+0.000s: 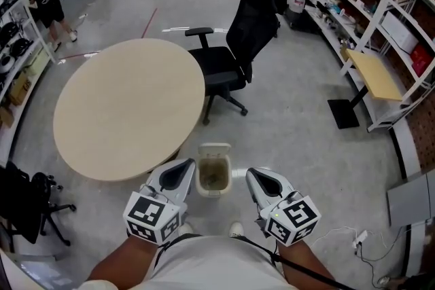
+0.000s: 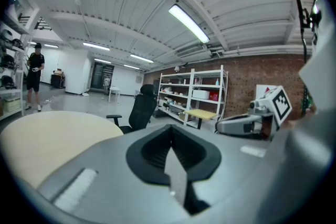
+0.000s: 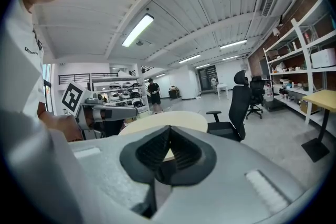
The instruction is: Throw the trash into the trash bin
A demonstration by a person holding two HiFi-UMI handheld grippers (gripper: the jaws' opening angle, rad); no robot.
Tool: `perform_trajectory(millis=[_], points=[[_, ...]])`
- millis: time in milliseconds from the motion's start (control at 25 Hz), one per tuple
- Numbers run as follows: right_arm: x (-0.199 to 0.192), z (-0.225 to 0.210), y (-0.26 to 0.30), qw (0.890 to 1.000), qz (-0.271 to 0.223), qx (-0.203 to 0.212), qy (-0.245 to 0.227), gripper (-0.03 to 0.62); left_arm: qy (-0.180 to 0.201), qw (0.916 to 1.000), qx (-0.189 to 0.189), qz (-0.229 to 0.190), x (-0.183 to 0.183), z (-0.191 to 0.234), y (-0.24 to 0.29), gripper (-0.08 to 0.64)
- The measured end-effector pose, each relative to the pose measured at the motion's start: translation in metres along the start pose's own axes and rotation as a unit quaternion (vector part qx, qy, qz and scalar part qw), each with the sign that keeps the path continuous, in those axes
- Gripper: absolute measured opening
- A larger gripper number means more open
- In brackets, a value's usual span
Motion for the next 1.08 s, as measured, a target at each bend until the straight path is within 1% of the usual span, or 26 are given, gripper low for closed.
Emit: perform_trajectory(millis=[320, 1080], points=[[-0.0011, 0.0008, 0.0036, 1.000, 0.003, -0.005, -0.002, 0.002, 0.009, 0.9999, -0.012, 0.007, -0.0006, -0.0003, 0.0058, 0.008], [0.0012, 0.0000, 0.0050, 1.000, 0.004, -0.015, -0.001, 0.002, 0.011, 0.9996, -0.022, 0.012, 0.0000, 0.0027, 0.0096, 0.008]])
Point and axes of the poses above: the fingertips, and each gripper's own axes: y forward along the fingers, z to its left, x out of its top, the point moved 6 cm from there along -y, backward along the fingers, and after that the axes turned 15 degrees about z, right-handed, at the moved point
